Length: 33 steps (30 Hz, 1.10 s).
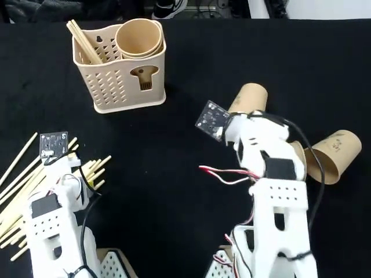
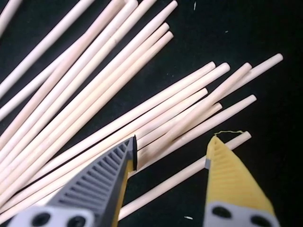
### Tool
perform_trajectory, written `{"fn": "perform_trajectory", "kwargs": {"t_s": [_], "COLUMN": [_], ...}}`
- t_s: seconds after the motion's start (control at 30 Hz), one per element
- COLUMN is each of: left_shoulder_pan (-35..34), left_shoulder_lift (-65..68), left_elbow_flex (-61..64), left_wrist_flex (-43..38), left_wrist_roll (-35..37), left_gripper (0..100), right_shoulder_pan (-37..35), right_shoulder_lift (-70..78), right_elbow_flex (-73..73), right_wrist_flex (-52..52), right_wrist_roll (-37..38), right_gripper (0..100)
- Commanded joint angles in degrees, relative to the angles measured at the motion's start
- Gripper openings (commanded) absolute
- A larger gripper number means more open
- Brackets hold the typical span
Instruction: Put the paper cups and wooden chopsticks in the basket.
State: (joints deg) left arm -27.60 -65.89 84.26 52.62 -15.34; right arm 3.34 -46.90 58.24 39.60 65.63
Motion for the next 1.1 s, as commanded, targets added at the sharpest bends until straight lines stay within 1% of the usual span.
{"fn": "perform_trajectory", "kwargs": {"t_s": [0.0, 0.13, 0.2, 0.27, 0.33, 0.37, 0.4, 0.47, 0.5, 0.53, 0.6, 0.7, 0.8, 0.9, 1.0, 1.07], "left_shoulder_pan": [-0.2, -0.2, -0.2, -0.2, -0.2, -0.2, -0.2, -0.2, -0.2, -0.2, -0.2, -0.2, -0.2, -0.2, -0.2, -0.2], "left_shoulder_lift": [-0.5, -0.5, -0.5, -0.5, -0.5, -0.5, -0.5, -0.5, -0.5, -0.5, -0.5, -0.5, -0.5, -0.5, -0.5, -0.5], "left_elbow_flex": [-0.1, -0.1, -0.1, -0.1, -0.1, -0.1, -0.1, -0.1, -0.1, -0.1, -0.2, -0.2, -0.2, -0.1, -0.1, -0.1], "left_wrist_flex": [-0.4, -0.4, -0.4, -0.4, -0.6, -0.6, -0.7, -0.7, -0.7, -0.7, -0.7, -0.7, -0.7, -0.7, -0.7, -0.6], "left_wrist_roll": [0.3, 0.4, 0.4, 0.4, 0.4, 0.4, 0.4, 0.4, 0.4, 0.4, 0.4, 0.4, 0.4, 0.4, 0.4, 0.4], "left_gripper": [24, 24, 24, 25, 25, 25, 25, 25, 25, 25, 25, 25, 25, 25, 25, 25], "right_shoulder_pan": [-0.6, 0.3, 1.0, 2.0, 3.0, 3.5, 4.0, 4.4, 4.4, 4.4, 4.2, 4.3, 4.4, 3.6, 1.8, 0.2], "right_shoulder_lift": [5.0, 14.1, 20.0, 26.6, 32.8, 35.6, 37.8, 39.9, 39.8, 39.2, 36.7, 30.0, 21.5, 13.1, 7.0, 5.7], "right_elbow_flex": [1.4, 2.6, 1.5, -1.5, -5.9, -8.1, -10.2, -12.4, -12.4, -12.3, -11.0, -9.9, -10.7, -14.6, -22.5, -29.7], "right_wrist_flex": [-6.3, -19.0, -24.8, -28.2, -29.4, -29.4, -29.3, -29.3, -29.3, -29.3, -29.4, -28.9, -22.4, -11.4, -0.3, 6.4], "right_wrist_roll": [0.8, 0.9, 0.8, 0.8, 0.8, 0.8, 0.8, 0.8, 0.7, 0.7, -0.2, -6.1, -10.1, -13.5, -19.3, -23.3], "right_gripper": [24.4, 20.1, 20.5, 21.0, 20.3, 18.4, 15.1, 4.0, 0.3, 2.9, 1.1, 1.1, 1.1, 1.1, 1.1, 1.1]}}
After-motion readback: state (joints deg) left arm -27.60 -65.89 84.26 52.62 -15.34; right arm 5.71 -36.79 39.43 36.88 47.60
